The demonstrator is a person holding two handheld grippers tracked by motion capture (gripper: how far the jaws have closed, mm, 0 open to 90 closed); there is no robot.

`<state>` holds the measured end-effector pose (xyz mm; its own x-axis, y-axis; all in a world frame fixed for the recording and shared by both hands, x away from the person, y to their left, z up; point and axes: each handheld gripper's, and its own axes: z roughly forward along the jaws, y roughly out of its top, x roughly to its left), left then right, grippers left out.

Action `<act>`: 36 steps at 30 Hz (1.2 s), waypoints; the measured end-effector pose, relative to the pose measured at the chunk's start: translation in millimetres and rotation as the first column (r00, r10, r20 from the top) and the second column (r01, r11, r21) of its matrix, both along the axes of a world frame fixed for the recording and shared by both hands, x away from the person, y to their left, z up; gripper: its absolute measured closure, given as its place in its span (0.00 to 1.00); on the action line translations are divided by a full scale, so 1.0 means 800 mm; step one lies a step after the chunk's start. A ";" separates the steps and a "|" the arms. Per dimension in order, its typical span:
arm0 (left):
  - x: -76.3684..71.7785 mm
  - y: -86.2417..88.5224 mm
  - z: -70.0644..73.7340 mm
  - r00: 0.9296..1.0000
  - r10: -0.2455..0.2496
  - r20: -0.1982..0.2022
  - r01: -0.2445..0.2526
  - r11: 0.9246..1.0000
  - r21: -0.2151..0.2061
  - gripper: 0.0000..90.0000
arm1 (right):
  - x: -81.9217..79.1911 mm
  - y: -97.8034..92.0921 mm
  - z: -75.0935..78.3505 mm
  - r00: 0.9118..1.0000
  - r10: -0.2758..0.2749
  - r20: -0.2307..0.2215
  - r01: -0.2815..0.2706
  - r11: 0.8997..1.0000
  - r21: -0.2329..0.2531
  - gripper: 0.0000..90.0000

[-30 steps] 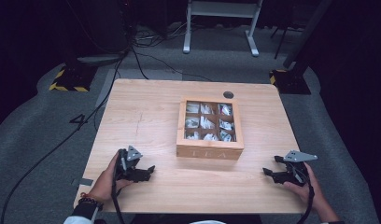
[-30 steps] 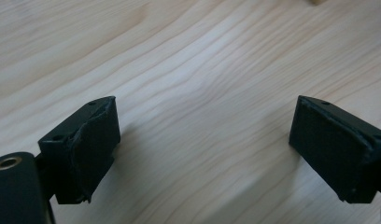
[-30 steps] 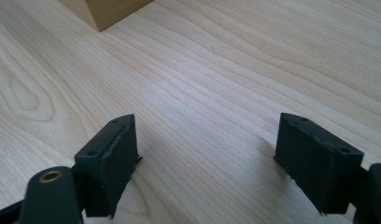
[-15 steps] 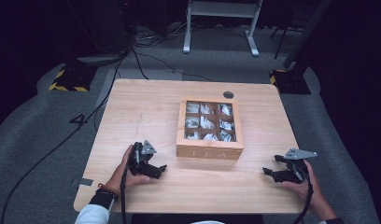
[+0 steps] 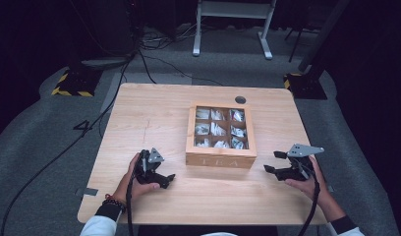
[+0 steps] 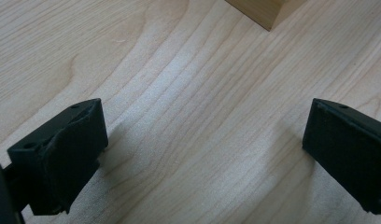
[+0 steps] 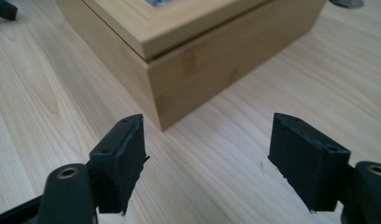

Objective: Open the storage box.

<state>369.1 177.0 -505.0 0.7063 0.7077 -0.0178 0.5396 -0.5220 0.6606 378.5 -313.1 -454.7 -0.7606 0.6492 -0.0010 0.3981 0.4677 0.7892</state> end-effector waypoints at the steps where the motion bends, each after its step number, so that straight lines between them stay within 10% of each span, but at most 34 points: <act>1: 0.000 0.000 0.000 1.000 0.000 0.000 0.000 1.000 0.000 0.01 | 0.000 0.000 0.000 1.000 0.000 0.000 0.000 1.000 0.000 0.31; 36: 0.001 0.002 0.001 1.000 -0.008 -0.002 0.008 1.000 0.002 0.01 | 0.026 0.063 0.016 0.999 0.040 -0.014 -0.039 0.997 0.067 0.44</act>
<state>369.6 178.3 -504.1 0.7122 0.7017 -0.0176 0.5363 -0.5278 0.6587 399.3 -262.8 -442.3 -0.7850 0.6172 0.0531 0.3928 0.4296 0.8131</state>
